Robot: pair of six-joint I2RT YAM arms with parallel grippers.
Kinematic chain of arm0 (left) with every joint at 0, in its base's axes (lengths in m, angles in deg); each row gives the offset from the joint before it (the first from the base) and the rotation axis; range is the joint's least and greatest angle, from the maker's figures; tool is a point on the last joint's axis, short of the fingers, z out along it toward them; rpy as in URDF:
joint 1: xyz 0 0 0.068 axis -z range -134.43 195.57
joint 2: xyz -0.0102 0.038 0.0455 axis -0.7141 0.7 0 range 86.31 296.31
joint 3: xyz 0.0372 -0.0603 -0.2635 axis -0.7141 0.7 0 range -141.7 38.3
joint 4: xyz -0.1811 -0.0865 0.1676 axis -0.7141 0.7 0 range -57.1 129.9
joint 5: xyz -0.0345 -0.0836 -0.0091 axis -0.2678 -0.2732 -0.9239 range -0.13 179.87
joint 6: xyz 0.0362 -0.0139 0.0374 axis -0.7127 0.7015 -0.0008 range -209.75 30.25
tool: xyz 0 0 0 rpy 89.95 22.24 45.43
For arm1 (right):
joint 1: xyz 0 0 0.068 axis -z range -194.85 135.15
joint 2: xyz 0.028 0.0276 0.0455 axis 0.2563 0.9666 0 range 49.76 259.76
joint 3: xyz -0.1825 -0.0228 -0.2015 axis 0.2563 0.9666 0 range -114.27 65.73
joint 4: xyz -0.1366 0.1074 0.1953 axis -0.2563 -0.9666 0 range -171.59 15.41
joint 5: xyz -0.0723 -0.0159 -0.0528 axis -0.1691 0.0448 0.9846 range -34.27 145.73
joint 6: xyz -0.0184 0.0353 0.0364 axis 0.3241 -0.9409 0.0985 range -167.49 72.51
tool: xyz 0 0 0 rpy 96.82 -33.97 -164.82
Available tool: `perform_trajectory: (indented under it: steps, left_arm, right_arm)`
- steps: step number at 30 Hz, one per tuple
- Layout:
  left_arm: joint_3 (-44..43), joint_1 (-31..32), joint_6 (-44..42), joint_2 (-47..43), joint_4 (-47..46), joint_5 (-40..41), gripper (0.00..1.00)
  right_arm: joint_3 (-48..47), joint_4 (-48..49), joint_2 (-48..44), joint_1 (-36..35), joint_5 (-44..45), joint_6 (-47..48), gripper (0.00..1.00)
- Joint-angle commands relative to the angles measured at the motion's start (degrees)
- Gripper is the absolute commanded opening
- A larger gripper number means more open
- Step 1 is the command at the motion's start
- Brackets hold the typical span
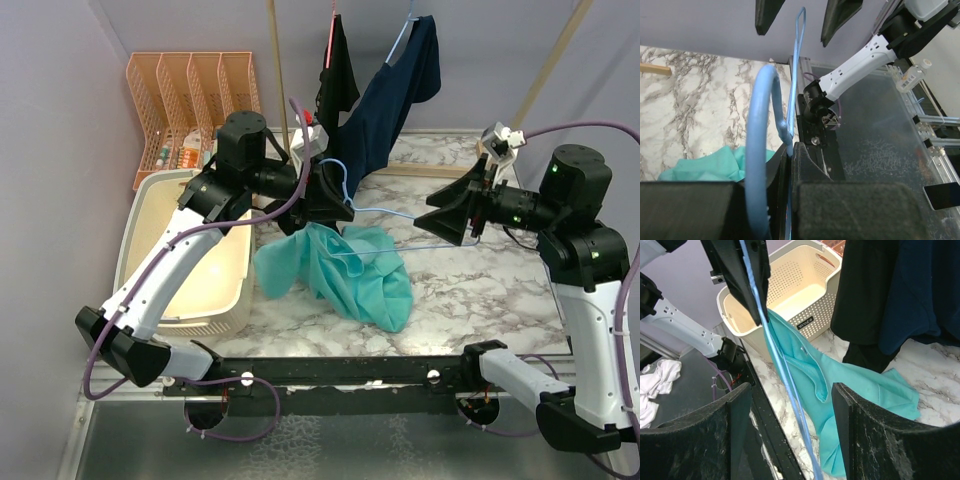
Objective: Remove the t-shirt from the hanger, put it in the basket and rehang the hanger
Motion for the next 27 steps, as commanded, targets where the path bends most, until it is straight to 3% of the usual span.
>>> perform_trajectory:
  steps: [1,5,9,12,14,16,18,22,27]
  left_arm:
    - [0.09,-0.09,5.76,-1.18,-7.52,-3.82,0.00]
    - [-0.64,-0.08,10.50,0.33,-12.37,-4.32,0.00]
    - [-1.10,-0.07,15.45,1.32,-17.14,-4.23,0.00]
    - [-2.28,-0.11,15.93,1.94,-16.93,-2.85,0.00]
    - [-2.77,-0.08,16.10,2.30,-16.59,-1.63,0.01]
    - [-3.06,-0.15,16.27,2.59,-16.39,-0.06,0.13]
    - [-3.14,-0.14,16.03,2.68,-15.72,2.77,0.38]
    - [-4.15,-0.23,12.66,2.13,-11.66,9.78,0.64]
    - [-3.54,-0.19,7.16,-2.19,-6.51,23.65,0.77]
  right_arm:
    - [0.88,1.91,0.14,-0.07,-3.06,0.12,0.64]
    - [2.45,2.54,0.20,-0.43,-3.50,-0.51,0.53]
    - [2.97,2.02,0.58,-0.95,-2.43,-0.50,0.21]
    - [2.52,1.59,0.14,-0.98,-0.17,-0.35,0.03]
    - [2.34,1.57,-0.57,-0.98,0.88,-0.27,0.01]
    - [2.52,1.83,-1.36,-0.98,1.34,-0.50,0.01]
    - [2.54,1.60,-2.17,-0.98,2.52,-0.60,0.01]
    - [1.91,-0.46,-3.79,-0.93,7.26,-0.40,0.01]
    - [0.72,-4.72,-6.47,-0.98,12.04,-0.80,0.01]
